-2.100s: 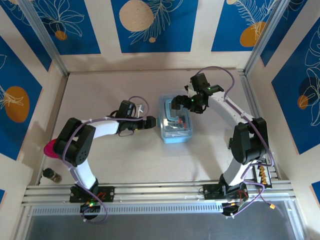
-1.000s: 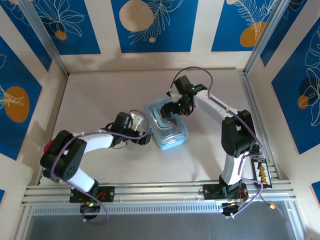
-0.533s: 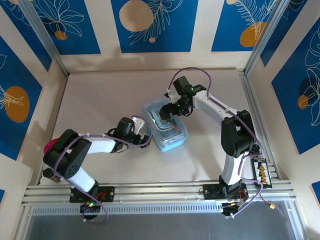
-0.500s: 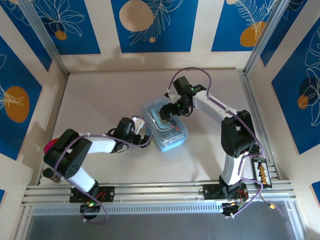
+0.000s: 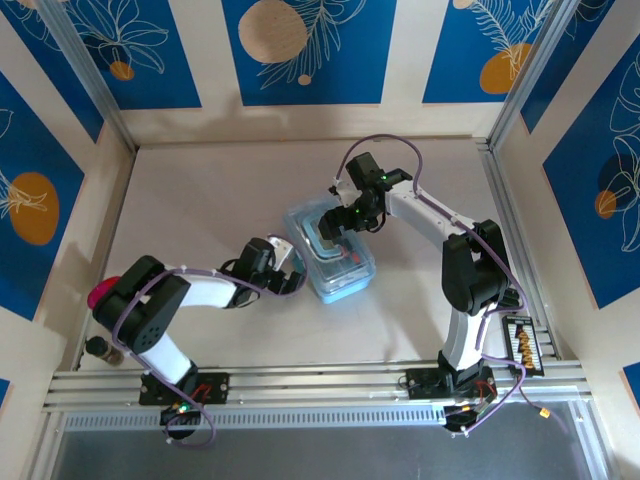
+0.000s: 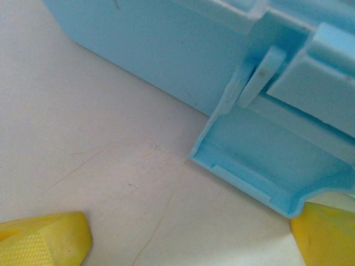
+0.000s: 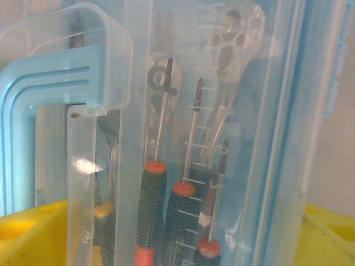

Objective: Pack the tool kit

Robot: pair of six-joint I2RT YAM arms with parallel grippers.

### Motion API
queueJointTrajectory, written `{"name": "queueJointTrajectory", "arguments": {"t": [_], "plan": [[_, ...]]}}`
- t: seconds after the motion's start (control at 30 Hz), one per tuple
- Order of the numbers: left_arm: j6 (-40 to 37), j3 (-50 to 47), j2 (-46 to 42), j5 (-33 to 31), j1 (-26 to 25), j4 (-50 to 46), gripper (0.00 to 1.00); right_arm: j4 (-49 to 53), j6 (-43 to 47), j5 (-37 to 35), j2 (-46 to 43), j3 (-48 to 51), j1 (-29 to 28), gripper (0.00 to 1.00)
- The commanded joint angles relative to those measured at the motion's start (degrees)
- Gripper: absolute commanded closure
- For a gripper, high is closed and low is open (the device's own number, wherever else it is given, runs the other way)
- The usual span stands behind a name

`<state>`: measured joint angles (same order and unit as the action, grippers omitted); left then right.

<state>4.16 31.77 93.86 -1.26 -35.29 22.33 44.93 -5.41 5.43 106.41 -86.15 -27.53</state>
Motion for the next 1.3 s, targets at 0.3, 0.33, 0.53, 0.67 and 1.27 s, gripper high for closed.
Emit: {"name": "queueJointTrajectory", "arguments": {"t": [0.3, 0.33, 0.53, 0.67, 1.27], "plan": [[2.97, 2.07, 1.10, -8.44, -0.21, -2.34, 0.00, 9.81, 1.91, 4.24, 1.62, 2.05, -0.97, 0.14], [2.95, 1.91, 0.58, -8.70, -0.14, -2.69, 0.00, 9.66, 1.89, 4.24, 1.44, 2.23, -0.93, 0.14], [2.46, 1.71, -3.00, -9.97, -0.19, -5.03, 0.00, 9.31, 1.82, 4.40, 0.75, 3.37, -0.60, 0.14], [2.12, 1.81, -4.71, -10.20, -0.20, -6.44, 0.00, 9.23, 1.72, 4.50, 0.75, 3.52, -0.51, 0.14], [0.63, 2.20, -11.89, -10.26, -0.15, -11.68, 0.00, 8.59, 1.38, 5.23, 0.64, 4.73, -0.53, 0.14]]}}
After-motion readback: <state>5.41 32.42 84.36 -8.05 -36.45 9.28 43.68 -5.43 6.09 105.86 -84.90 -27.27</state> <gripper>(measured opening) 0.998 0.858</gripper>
